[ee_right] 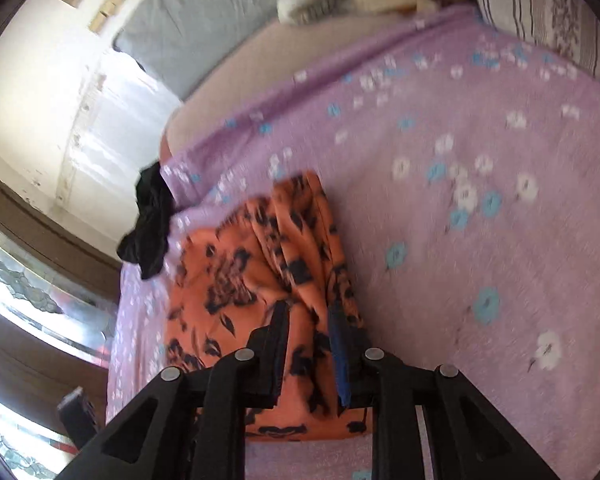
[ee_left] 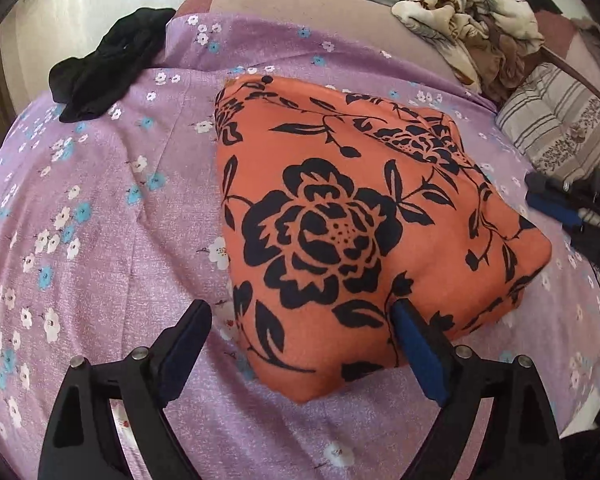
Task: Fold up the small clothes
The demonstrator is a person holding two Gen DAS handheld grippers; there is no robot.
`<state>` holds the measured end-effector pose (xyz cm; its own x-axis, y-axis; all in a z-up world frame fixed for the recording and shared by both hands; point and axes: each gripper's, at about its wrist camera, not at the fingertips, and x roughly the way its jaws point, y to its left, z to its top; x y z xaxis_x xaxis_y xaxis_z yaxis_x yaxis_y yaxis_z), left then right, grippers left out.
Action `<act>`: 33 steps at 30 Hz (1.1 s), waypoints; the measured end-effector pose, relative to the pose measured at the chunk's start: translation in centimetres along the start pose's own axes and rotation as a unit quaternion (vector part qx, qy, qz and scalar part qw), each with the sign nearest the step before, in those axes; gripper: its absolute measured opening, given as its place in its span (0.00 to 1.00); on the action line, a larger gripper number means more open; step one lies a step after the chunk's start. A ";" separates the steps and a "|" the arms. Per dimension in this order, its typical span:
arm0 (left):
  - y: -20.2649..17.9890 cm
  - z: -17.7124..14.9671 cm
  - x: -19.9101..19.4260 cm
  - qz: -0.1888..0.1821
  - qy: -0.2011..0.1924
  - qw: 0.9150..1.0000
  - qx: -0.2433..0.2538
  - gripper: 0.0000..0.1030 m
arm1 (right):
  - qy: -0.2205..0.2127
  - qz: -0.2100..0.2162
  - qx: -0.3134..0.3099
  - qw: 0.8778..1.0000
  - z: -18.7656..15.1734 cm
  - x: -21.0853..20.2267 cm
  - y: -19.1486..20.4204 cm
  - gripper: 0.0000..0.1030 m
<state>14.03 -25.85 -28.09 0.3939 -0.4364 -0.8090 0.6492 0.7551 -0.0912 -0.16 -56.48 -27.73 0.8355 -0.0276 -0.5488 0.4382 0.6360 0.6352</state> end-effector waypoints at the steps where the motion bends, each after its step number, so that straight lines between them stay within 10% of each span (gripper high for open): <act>1: 0.1 -0.2 -0.3 0.001 -0.006 1.000 0.008 0.89 | -0.008 0.009 -0.012 1.000 0.2 -0.3 0.5 0.22; 6: 0.6 -1.0 -1.4 -0.007 -0.038 0.999 0.024 0.89 | 0.015 0.041 -0.063 0.997 1.7 0.5 3.1 0.22; 13: 2.0 0.0 1.8 -0.075 0.030 0.995 -0.055 0.91 | 0.113 0.016 -0.110 0.987 4.8 10.7 8.5 0.22; 18: 2.0 0.6 2.4 -0.088 0.041 0.994 -0.058 0.93 | 0.146 -0.112 -0.131 0.974 6.3 18.1 5.3 0.10; 33: 1.6 0.5 -0.3 -0.041 0.011 0.999 -0.035 0.93 | 0.097 -0.045 -0.099 0.989 -2.2 6.0 3.2 0.08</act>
<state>15.31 -24.79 -27.70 0.3270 -0.4884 -0.8090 0.6320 0.7495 -0.1970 5.51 -52.89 -30.15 0.7078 0.0451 -0.7049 0.4191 0.7765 0.4705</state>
